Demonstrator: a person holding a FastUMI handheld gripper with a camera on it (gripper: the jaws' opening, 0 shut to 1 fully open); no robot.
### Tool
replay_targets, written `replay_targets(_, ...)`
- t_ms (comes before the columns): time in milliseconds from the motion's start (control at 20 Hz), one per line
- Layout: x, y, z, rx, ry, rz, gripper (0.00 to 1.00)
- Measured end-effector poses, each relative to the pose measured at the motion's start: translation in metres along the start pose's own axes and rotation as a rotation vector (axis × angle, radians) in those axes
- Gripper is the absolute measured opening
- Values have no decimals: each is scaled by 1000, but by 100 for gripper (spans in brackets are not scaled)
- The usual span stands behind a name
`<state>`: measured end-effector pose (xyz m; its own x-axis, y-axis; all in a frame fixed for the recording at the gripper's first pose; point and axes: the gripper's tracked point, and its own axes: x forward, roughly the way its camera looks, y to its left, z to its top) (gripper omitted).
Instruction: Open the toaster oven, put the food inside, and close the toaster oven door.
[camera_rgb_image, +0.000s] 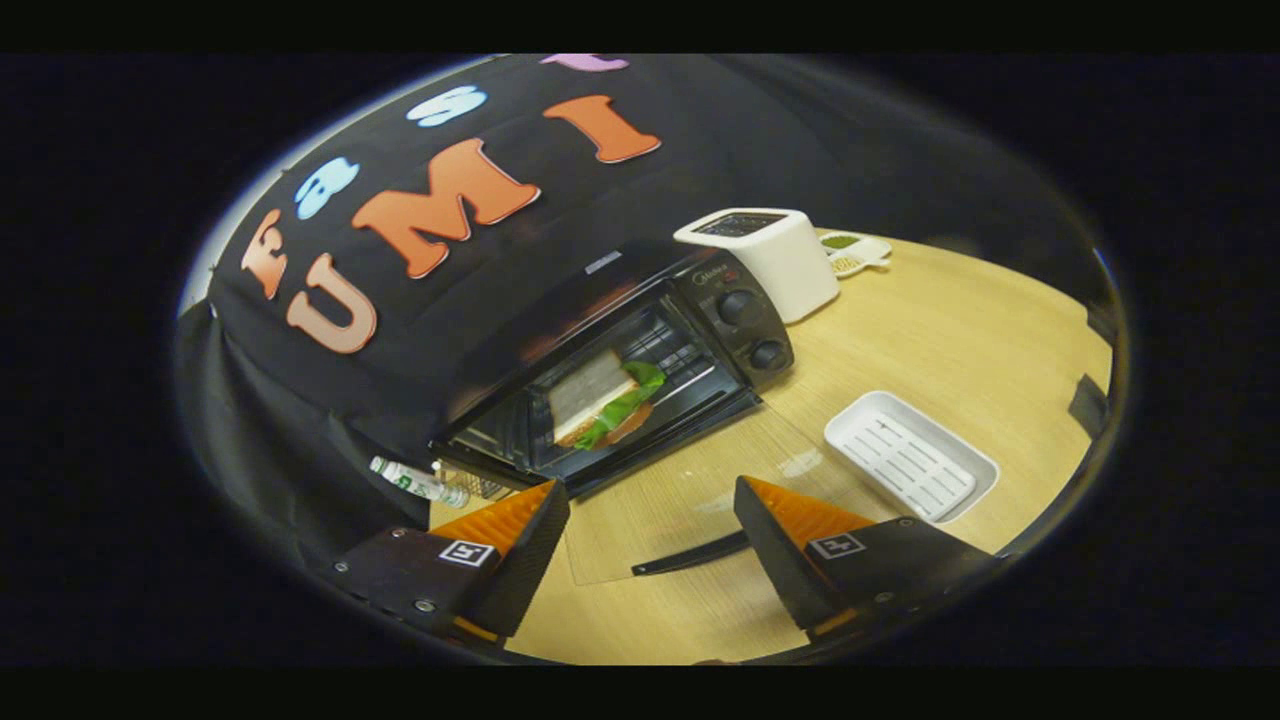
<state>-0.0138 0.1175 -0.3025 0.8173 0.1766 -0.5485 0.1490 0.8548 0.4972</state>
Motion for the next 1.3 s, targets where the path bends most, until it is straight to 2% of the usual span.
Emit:
replay_targets(150,-9,-7,-6,-108,-5,-21,98)
replay_targets(350,-18,-17,-23,-352,9,-54,98)
replay_targets(550,-23,-30,-48,-514,83,-71,98)
replay_targets(1050,5,-74,-107,-648,265,-148,99)
replay_targets(1300,27,-74,-116,-648,299,-146,100)
